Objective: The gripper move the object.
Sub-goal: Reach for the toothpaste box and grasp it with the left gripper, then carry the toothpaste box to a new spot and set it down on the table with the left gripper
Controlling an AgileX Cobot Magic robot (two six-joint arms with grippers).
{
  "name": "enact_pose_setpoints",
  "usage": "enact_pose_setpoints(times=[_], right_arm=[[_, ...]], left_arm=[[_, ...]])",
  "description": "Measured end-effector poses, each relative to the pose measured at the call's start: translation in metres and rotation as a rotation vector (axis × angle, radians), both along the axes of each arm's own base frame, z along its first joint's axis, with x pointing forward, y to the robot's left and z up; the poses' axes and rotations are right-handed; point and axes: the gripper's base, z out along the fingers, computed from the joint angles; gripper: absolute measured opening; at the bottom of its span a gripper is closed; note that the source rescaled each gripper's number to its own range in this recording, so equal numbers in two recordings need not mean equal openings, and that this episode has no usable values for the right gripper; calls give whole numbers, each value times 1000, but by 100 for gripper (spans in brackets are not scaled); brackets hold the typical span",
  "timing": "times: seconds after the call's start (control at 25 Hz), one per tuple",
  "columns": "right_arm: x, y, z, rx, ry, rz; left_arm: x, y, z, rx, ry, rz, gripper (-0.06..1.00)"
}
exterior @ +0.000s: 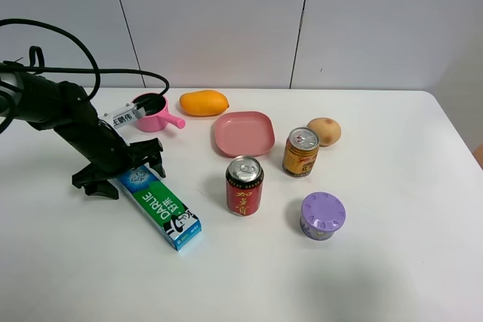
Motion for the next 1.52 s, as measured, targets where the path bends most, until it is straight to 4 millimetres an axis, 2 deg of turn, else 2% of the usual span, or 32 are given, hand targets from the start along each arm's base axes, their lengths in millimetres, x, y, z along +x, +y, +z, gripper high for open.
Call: enact_pose_setpoints(times=[1.04, 1.12, 1.16, 1.2, 1.24, 1.32, 1.36, 1.52], right_arm=[[0, 0, 0, 0, 0, 0], [0, 0, 0, 0, 0, 0], [0, 0, 0, 0, 0, 0], [0, 0, 0, 0, 0, 0], [0, 0, 0, 0, 0, 0], [0, 0, 0, 0, 0, 0], [0, 0, 0, 0, 0, 0], [0, 0, 0, 0, 0, 0]], left_arm=[[2, 1, 0, 16, -27, -17, 89], [2, 1, 0, 19, -26, -20, 80], [2, 1, -1, 24, -25, -27, 67], [2, 1, -1, 24, -26, -27, 47], [2, 1, -2, 22, -26, -23, 33], [2, 1, -3, 24, -21, -26, 15], [2, 1, -3, 25, -19, -29, 8], [0, 1, -4, 31, -10, -68, 7]])
